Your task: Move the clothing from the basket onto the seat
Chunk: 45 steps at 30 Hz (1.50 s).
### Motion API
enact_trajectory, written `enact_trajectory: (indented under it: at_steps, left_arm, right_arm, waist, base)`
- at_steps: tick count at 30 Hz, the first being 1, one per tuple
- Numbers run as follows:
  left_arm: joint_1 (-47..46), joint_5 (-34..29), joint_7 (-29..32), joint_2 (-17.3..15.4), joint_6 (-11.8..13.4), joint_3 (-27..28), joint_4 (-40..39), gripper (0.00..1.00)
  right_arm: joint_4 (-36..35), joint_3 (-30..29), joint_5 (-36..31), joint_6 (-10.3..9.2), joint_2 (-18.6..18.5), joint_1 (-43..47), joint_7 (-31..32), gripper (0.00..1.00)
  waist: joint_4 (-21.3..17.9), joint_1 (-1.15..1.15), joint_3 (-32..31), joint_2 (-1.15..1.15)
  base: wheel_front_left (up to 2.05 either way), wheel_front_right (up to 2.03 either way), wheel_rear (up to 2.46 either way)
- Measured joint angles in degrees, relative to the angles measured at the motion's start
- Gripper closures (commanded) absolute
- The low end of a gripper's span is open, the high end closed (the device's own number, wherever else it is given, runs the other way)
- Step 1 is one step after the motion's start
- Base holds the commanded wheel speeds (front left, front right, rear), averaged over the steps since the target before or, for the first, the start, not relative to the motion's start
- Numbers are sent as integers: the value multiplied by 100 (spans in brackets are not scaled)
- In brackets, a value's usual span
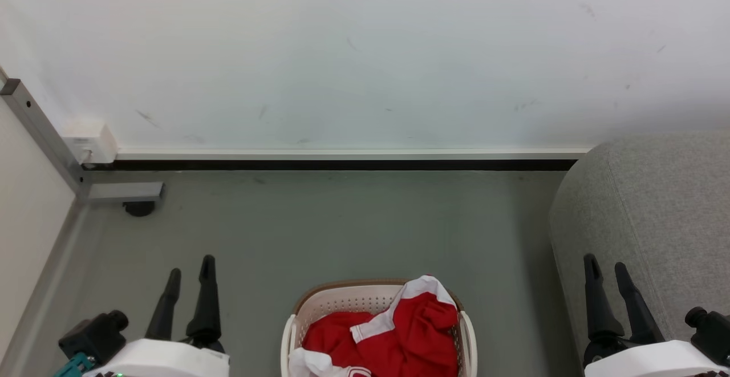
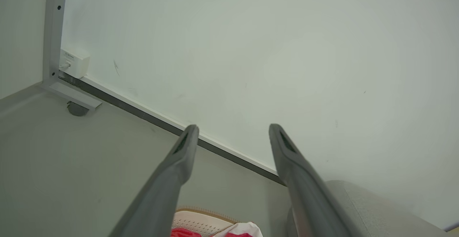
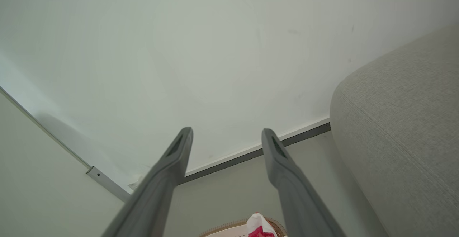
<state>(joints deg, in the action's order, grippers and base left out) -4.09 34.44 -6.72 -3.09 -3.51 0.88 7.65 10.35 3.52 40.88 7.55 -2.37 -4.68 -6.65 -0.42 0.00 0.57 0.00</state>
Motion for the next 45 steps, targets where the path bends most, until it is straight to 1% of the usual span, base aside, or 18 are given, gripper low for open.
enact_trajectory:
  at_steps: [8, 16, 34, 41, 45]
  left_arm:
    - [15, -546, -138, -99, 104, -144, -2, 0]
    - [62, -989, -244, -188, 138, -311, -38, 0]
    - [77, -1902, -490, -259, 231, -472, -109, 0]
    - [77, -2179, -549, -259, 227, -490, -131, 0]
    - [77, -2305, -600, -248, 169, -468, -127, 0]
  right_arm:
    - [141, 3, -680, 0, -4, -26, -143, 0]
    - [279, 104, -1240, 0, -8, -85, -249, 0]
    - [369, 234, -1975, 0, -16, -114, -498, 0]
    - [363, 298, -2151, 0, -20, -133, -566, 0]
    - [360, 336, -2295, 0, -22, -151, -614, 0]
  waist:
    - [-13, 0, -13, 0]
    - [-30, 0, -31, 0]
    - [-66, 0, -20, 0]
    - [-91, 0, -18, 0]
    - [-100, 0, -22, 0]
  base:
    - [0, 0, 0]
    - [0, 0, 0]
    - [0, 0, 0]
    - [0, 0, 0]
    - [0, 0, 0]
